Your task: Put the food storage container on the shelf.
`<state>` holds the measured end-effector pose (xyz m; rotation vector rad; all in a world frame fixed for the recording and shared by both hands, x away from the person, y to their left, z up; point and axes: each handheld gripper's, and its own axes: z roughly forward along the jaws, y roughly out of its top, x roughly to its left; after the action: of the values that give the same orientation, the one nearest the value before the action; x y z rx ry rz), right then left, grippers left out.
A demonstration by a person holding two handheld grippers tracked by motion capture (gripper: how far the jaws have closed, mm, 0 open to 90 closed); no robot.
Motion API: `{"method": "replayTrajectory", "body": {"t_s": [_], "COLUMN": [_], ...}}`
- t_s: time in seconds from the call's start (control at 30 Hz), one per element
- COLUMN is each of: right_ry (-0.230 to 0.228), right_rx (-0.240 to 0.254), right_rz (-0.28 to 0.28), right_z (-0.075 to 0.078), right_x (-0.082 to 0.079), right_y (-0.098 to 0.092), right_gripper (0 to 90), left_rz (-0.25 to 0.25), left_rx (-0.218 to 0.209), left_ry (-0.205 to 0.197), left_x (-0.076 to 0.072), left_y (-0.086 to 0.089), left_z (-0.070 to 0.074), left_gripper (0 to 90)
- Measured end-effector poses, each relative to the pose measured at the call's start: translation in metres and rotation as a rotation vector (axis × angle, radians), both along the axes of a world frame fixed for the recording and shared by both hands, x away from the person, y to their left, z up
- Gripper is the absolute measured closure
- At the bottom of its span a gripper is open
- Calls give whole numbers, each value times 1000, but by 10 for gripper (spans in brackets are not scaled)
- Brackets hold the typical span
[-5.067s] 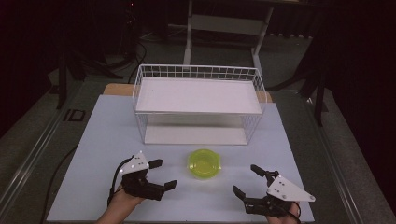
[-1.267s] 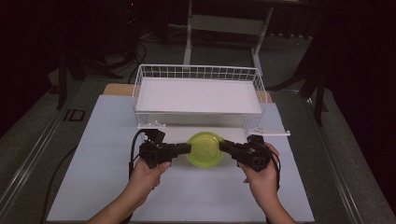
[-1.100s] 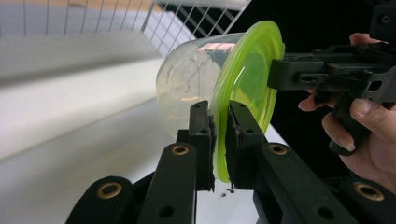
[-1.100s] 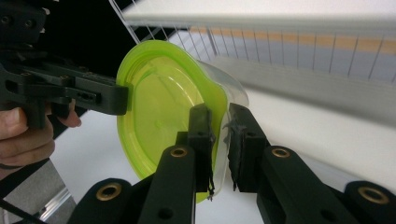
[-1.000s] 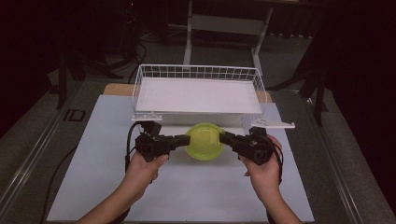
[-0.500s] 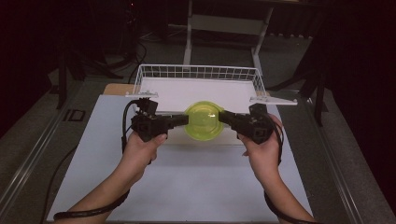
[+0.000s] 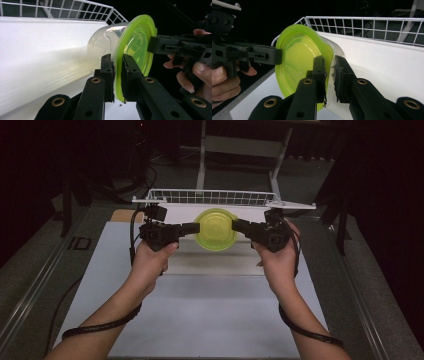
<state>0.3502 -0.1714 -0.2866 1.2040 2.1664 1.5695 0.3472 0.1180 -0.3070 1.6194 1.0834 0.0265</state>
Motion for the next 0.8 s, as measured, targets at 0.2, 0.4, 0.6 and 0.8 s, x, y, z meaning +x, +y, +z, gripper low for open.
{"method": "replayTrajectory", "body": {"t_s": [0.2, 0.4, 0.6, 0.8], "right_ry": [36, 75, 153, 179], "right_rx": [5, -7, 18, 14], "right_rz": [-14, -23, -19, -41], "right_z": [-3, -7, -9, -10], "right_x": [14, 26, 41, 50], "right_y": [2, 4, 4, 5], "right_gripper": [805, 806, 804, 797], "left_rz": [13, 24, 33, 48], "left_rx": [8, 10, 14, 3], "left_ry": [15, 53, 53, 66], "left_x": [11, 26, 32, 38], "left_y": [0, 0, 0, 1], "left_z": [-3, -9, -10, -12], "left_gripper": [812, 806, 783, 755]}}
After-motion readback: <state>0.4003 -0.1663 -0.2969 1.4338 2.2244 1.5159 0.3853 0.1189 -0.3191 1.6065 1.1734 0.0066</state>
